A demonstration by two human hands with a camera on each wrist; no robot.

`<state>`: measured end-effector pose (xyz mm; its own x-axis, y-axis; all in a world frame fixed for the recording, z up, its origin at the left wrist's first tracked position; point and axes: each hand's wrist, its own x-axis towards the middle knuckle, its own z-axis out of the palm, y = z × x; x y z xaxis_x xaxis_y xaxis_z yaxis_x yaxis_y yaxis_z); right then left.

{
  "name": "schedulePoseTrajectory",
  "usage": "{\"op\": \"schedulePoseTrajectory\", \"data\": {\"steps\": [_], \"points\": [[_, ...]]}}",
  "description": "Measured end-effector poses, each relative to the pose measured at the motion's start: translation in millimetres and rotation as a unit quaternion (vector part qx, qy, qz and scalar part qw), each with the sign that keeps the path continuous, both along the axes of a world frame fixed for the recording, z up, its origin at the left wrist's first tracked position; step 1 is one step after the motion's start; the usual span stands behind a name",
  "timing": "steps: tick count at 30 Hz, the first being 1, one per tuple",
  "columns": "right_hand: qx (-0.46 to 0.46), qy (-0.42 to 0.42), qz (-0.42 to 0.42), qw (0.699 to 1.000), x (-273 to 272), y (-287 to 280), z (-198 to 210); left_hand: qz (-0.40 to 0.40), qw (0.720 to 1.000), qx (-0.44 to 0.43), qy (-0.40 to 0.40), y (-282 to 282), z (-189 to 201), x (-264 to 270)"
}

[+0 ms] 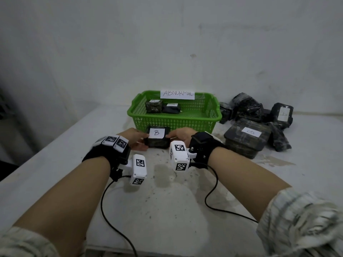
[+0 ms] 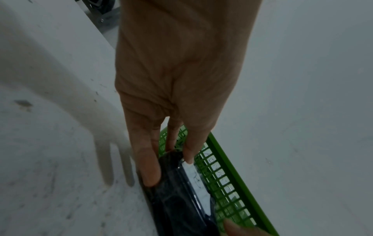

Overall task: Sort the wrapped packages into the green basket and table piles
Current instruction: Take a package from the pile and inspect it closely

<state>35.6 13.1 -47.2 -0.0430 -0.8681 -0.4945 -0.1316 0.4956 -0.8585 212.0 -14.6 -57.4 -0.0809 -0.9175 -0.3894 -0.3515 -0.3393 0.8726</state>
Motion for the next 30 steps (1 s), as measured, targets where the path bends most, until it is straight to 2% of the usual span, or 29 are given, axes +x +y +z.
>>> {"op": "schedulePoseTrajectory", "data": {"steps": [2,5,9,16,18,21,24,26,30], "points": [[0.002,-0.005,0.009,1.000,0,3,3,-0.020,0.997,-0.015,-0.071,2,6,-5],[-0.001,0.007,-0.001,1.000,-5,6,8,-0.049,0.978,-0.082,-0.184,7,18,-14],[-0.026,0.017,-0.026,0.999,-25,13,14,-0.039,0.963,-0.170,-0.205,2,34,-33],[-0.070,0.080,-0.088,0.990,-90,22,24,-0.131,0.947,-0.233,-0.180,3,57,-110],[-0.098,0.129,-0.102,0.981,-112,21,28,-0.133,0.943,-0.245,-0.180,4,56,-134],[-0.144,0.216,-0.105,0.960,-141,16,35,-0.120,0.930,-0.262,-0.229,5,53,-166],[-0.121,0.389,-0.084,0.910,-172,6,33,-0.082,0.910,-0.289,-0.287,2,49,-190],[-0.111,0.455,-0.069,0.881,-189,2,31,-0.080,0.897,-0.308,-0.306,-1,46,-204],[-0.095,0.503,-0.024,0.859,-218,-11,25,-0.107,0.904,-0.298,-0.286,-17,39,-233]]}}
